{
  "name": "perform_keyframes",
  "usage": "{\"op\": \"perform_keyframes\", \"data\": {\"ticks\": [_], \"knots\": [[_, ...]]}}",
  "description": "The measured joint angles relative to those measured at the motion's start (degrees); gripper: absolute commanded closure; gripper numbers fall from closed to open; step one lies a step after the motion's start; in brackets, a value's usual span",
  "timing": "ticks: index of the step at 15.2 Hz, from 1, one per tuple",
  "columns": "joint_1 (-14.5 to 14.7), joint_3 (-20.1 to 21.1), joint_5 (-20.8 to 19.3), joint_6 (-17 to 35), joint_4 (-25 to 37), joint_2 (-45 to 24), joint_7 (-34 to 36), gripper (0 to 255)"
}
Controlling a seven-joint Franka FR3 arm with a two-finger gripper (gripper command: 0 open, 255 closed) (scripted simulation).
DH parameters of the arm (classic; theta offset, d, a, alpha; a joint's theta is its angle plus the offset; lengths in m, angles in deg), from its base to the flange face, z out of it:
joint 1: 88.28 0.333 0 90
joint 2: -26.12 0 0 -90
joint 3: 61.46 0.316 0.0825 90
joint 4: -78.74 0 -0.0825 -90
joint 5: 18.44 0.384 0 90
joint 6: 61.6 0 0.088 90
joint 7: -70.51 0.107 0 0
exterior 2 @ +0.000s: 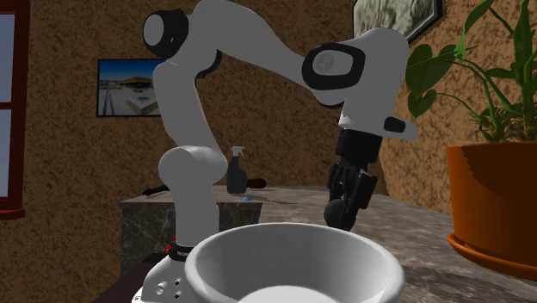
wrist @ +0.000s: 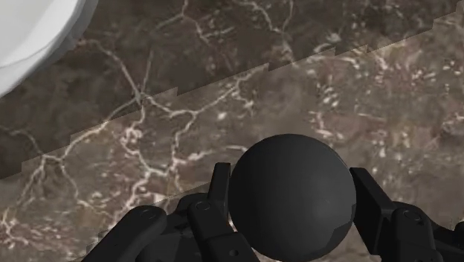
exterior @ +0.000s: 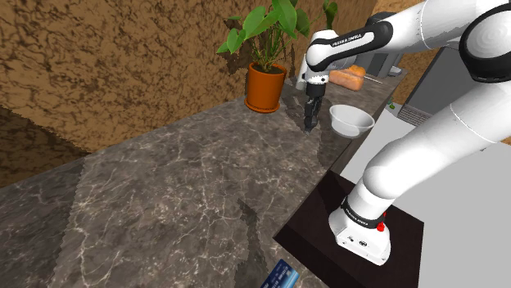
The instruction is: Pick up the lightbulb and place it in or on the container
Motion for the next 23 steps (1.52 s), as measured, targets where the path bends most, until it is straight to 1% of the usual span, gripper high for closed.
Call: {"op": "perform_keyframes", "data": {"ticks": [6,11,23], "knots": [[-0.01,0.03,-0.01,-0.43,0.29,0.15,0.0,255],[0.0,0.43,-0.07,-4.03,2.45,1.63,0.25,255],[0.12,1.3,0.09,-13.74,10.09,3.74,0.47,255]]}}
